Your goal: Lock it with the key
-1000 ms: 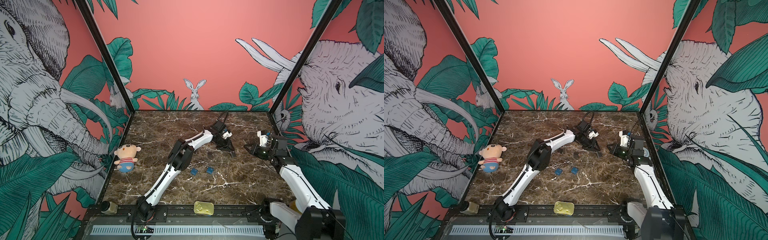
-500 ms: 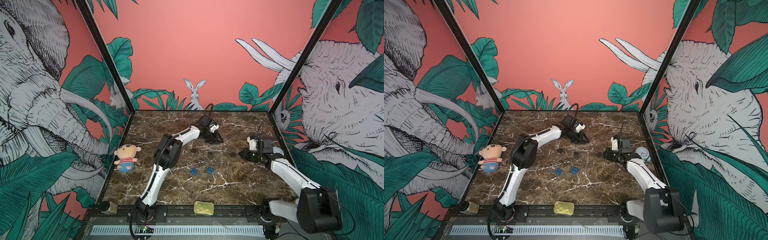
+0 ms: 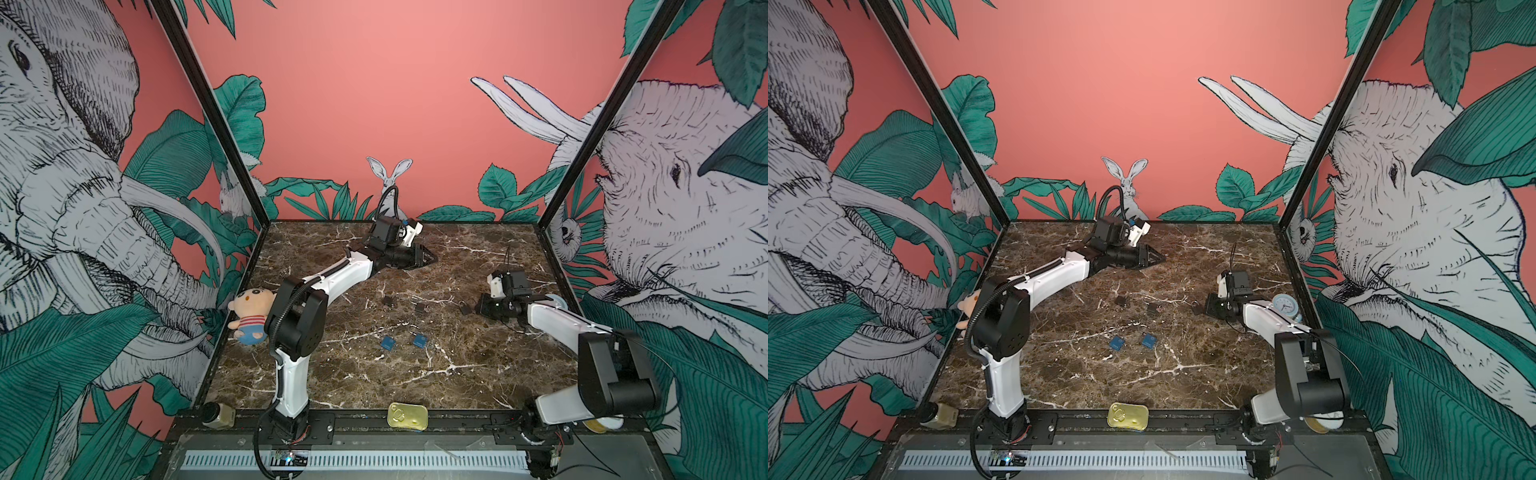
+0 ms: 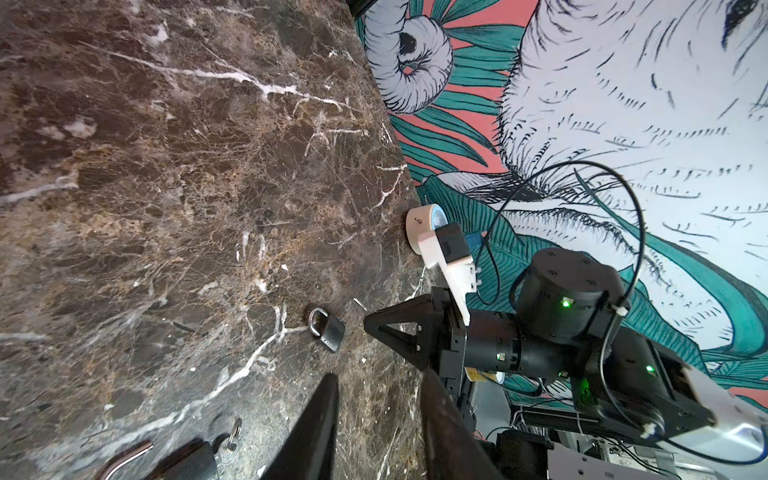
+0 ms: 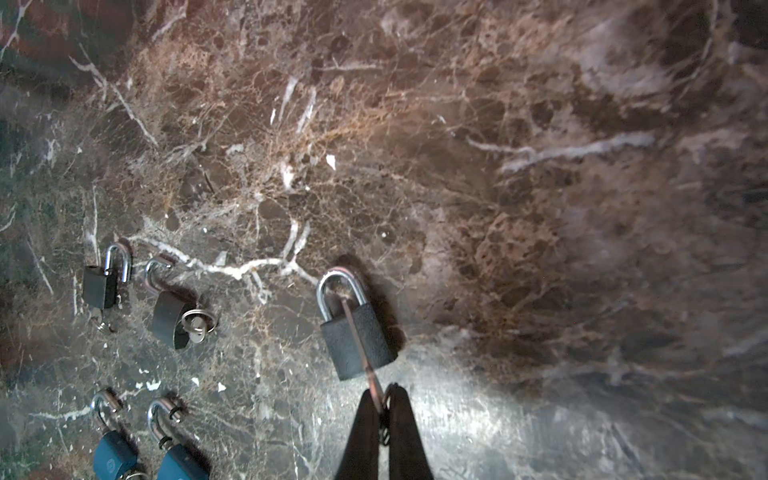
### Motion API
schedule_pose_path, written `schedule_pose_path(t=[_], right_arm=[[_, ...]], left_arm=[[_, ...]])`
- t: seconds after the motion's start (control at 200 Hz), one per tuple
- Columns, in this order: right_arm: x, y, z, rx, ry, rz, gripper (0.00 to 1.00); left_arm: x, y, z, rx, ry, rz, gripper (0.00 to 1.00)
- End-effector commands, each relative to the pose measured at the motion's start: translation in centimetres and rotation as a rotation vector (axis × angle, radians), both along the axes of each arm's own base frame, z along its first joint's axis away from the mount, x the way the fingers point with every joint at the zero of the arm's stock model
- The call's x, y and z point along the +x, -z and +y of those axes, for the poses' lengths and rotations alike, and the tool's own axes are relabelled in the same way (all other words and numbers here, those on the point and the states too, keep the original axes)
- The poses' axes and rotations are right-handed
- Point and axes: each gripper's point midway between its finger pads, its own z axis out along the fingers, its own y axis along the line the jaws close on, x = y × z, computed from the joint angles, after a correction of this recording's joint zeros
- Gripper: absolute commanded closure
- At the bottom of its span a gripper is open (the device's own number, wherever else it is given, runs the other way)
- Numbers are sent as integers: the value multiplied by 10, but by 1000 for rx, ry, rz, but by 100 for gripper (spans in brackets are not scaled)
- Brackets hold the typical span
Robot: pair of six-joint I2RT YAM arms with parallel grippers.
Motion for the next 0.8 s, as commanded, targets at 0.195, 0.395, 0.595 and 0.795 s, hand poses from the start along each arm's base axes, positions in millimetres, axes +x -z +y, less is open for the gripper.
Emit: schedule_pose_path(t=[0.195,0.395,0.595,0.795], right_arm=[[16,4,5,-15,-3,-14,96],[18,13,8,-21,-8,6,94],[22,13,6,-37,1,5,89],[20,14,4,-50,2,15,81]], left_arm=[[4,-5,10,-66,-19,10,64],[5,-1,15,-71,-24,20,64],[6,0,19,-72,-30,23,64],[6,1,20,-76,-33,26,64]])
